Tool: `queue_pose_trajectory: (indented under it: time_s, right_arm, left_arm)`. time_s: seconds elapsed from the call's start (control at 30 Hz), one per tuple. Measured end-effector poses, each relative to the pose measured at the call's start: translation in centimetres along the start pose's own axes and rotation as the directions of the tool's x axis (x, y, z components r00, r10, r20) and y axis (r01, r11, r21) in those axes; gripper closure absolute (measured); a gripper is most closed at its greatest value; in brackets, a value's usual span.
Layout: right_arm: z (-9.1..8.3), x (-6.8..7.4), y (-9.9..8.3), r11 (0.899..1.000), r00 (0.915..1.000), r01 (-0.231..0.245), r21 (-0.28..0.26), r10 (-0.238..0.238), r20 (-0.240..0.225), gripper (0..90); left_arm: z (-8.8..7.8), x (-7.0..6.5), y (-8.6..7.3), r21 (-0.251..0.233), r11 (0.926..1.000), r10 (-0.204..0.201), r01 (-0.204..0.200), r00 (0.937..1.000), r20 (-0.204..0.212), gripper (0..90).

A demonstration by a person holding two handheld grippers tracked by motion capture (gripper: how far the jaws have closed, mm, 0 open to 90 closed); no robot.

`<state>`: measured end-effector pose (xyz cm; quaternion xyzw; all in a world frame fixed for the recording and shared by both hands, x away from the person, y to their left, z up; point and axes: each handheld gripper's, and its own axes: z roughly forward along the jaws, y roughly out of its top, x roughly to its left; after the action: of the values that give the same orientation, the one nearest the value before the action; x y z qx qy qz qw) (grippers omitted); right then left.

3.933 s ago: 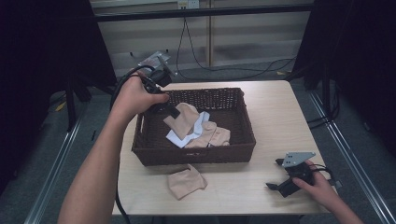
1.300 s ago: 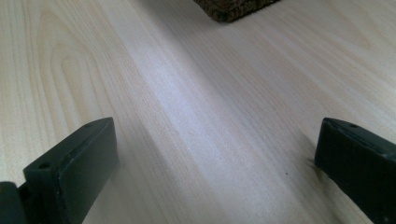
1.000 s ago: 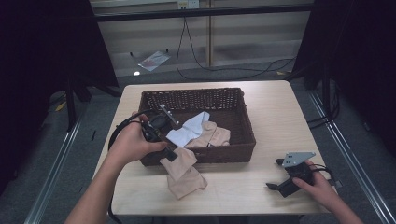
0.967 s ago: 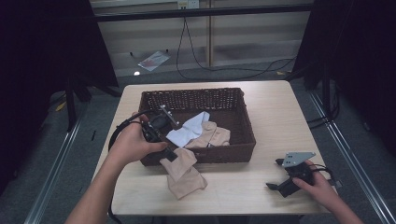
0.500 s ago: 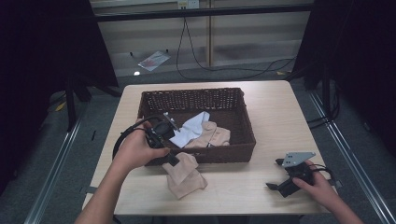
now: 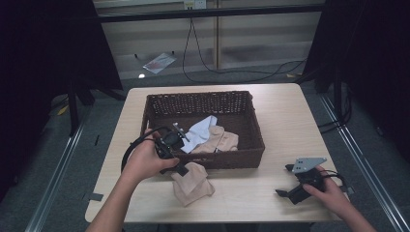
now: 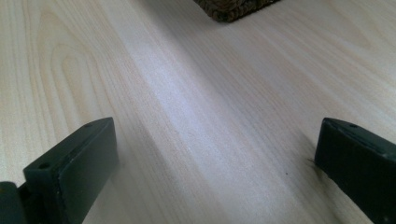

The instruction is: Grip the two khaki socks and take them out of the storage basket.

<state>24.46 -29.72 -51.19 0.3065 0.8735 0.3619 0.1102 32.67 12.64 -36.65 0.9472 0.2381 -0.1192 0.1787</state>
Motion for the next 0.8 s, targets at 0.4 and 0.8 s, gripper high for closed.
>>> queue_pose_trajectory:
  time_s: [0.4,0.8]
  right_arm:
    - [0.0,0.0,0.0,1.0,1.0,0.003,0.0,-0.003,-0.001,0.0]
    - [0.0,0.0,0.0,1.0,1.0,0.0,0.0,0.0,-0.001,0.0]
  left_arm:
    - [1.1,0.0,-0.3,-0.007,1.0,-0.002,0.001,0.9997,-0.025,49.4]
    - [1.0,-0.1,-2.8,-0.085,0.9963,-0.006,-0.002,0.996,-0.089,17.0]
